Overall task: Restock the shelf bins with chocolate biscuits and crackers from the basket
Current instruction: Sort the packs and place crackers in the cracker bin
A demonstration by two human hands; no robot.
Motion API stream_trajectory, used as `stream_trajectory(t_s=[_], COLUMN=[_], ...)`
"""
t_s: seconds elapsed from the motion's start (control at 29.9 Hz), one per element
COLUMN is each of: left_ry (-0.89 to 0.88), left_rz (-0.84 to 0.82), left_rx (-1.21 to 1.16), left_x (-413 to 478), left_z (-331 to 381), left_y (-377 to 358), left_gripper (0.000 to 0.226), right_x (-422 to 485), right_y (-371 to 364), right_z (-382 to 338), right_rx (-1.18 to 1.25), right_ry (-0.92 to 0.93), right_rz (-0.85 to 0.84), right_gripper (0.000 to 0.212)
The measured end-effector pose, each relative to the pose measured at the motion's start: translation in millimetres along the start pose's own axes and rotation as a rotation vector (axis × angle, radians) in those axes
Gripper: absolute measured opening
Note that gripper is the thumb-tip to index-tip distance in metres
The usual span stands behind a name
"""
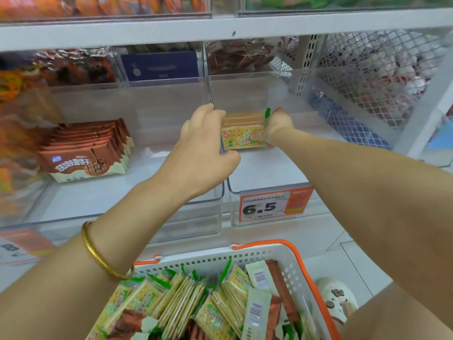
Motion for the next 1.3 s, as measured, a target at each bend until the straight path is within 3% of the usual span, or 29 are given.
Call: stream_trajectory(t_s=[0.33, 0.43, 0.57, 0.63, 0.7, 0.77, 0.84, 0.97, 1.07, 1.3], left_ry=[0.001, -0.006, -0.018, -0.105, -0.191, -0.211, -0.151, 0.077, 0.234, 0.245], left_rz=[-0.006, -0.013, 0.048, 0.195, 0.297, 0.268, 0.125, -0.198, -0.324, -0.384], left_rx=[0.002, 0.008, -0.010, -0.069, -0.168, -0.210, -0.182, -0.101, -0.092, -0.079], left_x=[-1, -2, -18, -46, -89, -135, -170, -208, -214, -213], left_z=[-1, 0, 6, 16, 20, 10, -14, -84, -112, -114], left_y=[0, -1, 10, 31, 43, 31, -3, -81, -106, -121], left_gripper=[0.064, 0.063, 0.059, 0.052, 0.041, 0.032, 0.027, 0.022, 0.024, 0.027], right_x=[1, -3, -55, -119, -185, -242, -275, -278, -253, -217], right_y=[3, 12, 54, 82, 94, 77, 31, -106, -174, -214], right_z=[16, 13, -35, -55, -54, -46, -26, 36, 92, 146], right_rx=[0.276, 0.259, -0.017, 0.095, 0.308, 0.390, 0.264, -0.345, -0.604, -0.667], right_ry=[-0.148, -0.129, 0.236, 0.437, 0.522, 0.576, 0.588, 0.584, 0.453, 0.204], right_rz=[-0.020, 0.037, 0.222, 0.269, 0.169, -0.034, -0.196, -0.455, -0.606, -0.507], right_gripper=[0.078, 0.059, 0.040, 0.032, 0.030, 0.029, 0.024, 0.009, 0.023, 0.047])
Point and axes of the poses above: each hand's wrist, its own x-axis towards the middle knuckle, its own y-axis out of the back of the hand, z = x × y, the point moved 10 cm from there along x, towards the middle knuckle, and after that the axes turned 2 degrees about -y, right-handed, at the moved point
